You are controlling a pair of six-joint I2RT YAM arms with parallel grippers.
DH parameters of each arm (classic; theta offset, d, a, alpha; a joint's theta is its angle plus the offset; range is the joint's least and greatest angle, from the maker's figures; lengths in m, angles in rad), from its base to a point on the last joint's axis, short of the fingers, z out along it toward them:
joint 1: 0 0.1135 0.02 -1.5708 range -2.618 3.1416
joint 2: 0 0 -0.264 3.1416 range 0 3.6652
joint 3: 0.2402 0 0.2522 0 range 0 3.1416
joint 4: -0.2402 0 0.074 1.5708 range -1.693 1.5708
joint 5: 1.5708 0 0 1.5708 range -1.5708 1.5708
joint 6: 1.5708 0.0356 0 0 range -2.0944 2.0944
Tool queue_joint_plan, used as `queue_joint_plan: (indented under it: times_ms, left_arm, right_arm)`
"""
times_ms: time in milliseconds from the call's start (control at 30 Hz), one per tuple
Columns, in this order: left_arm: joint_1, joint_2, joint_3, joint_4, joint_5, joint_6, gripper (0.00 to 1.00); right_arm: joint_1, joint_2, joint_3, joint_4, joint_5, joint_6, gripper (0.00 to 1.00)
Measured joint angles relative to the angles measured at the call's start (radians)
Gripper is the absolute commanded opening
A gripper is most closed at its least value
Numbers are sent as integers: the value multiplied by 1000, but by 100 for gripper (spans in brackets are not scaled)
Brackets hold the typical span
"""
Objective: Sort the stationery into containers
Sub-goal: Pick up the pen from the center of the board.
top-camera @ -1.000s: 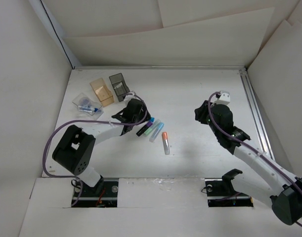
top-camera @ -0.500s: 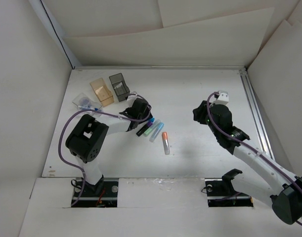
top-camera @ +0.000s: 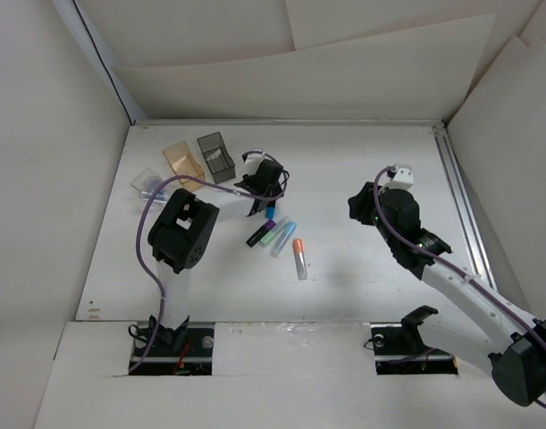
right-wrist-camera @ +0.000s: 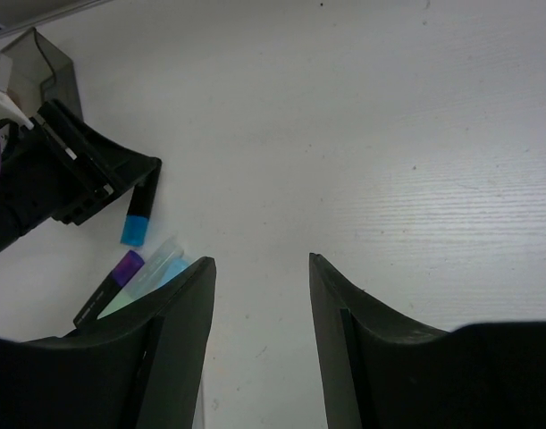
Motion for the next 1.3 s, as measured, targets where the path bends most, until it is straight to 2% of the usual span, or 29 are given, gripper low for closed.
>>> queue_joint_plan:
  times_ms: [133,333,433,467,600,767,933,1100,1167,1300]
  left_arm:
    - [0,27,49,-44,-16,55,40]
    - [-7,53,96,-94,-46,152,52]
    - [-22,54,96,-101,-67,198,52]
    - [-29,54,96,-103,-72,210,45]
    - [-51,59,96,-107,-85,241,27]
    - [-56,68,107,-108,-98,254,9]
    - [-56,74,138,-136,-119,258,8]
    - [-37,72,283,-183,-122,266,8]
    - [-14,62,325,-183,-111,268,9]
    - [99,-2,357,-192,-85,267,10]
  right_arm:
    - [0,-2,0,0,4,0,55]
    - [0,-22,0,2,6,0,60]
    - [0,-32,0,5,8,0,60]
    - [0,-33,0,5,8,0,60]
    - [0,-34,0,6,8,-1,60]
    - [0,-34,0,6,8,-1,60]
    - [0,-34,0,6,8,-1,60]
    - [0,-34,0,6,7,0,60]
    - [0,-34,0,6,8,0,60]
    - [0,-34,0,6,7,0,60]
